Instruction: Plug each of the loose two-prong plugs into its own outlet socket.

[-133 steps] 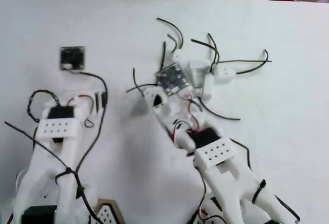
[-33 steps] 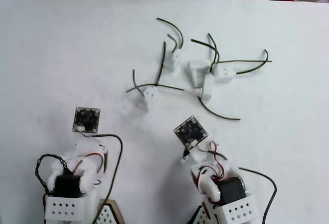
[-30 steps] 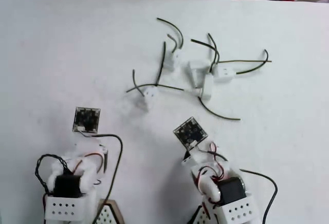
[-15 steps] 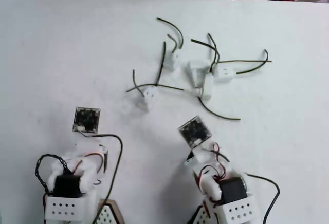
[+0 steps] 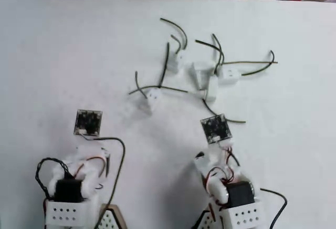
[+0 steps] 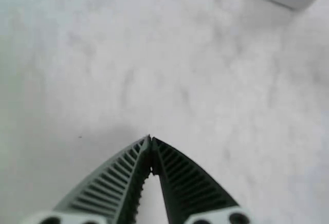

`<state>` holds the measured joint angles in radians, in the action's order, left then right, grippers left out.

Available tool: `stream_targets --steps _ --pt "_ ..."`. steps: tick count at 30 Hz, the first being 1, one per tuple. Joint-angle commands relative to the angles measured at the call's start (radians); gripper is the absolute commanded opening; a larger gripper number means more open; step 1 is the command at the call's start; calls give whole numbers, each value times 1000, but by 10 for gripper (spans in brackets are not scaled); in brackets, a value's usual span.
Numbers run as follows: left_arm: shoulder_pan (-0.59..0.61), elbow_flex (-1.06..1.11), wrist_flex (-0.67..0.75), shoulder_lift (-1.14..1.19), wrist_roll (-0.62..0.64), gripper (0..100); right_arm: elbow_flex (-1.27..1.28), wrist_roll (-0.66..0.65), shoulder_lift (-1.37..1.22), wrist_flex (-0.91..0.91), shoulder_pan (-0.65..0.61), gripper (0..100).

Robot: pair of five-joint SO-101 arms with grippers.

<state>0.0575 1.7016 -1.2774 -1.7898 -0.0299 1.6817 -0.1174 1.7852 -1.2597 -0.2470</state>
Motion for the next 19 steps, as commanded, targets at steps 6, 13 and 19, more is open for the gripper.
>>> stream_targets --steps 6,13,19 --pt "-5 -8 -3 -19 -8 24 9 9 12 -5 61 108" --pt "-5 -8 -3 -19 -8 24 9 11 12 -5 64 107" --pt "-5 -8 -3 -19 -8 24 9 11 12 -5 65 108"
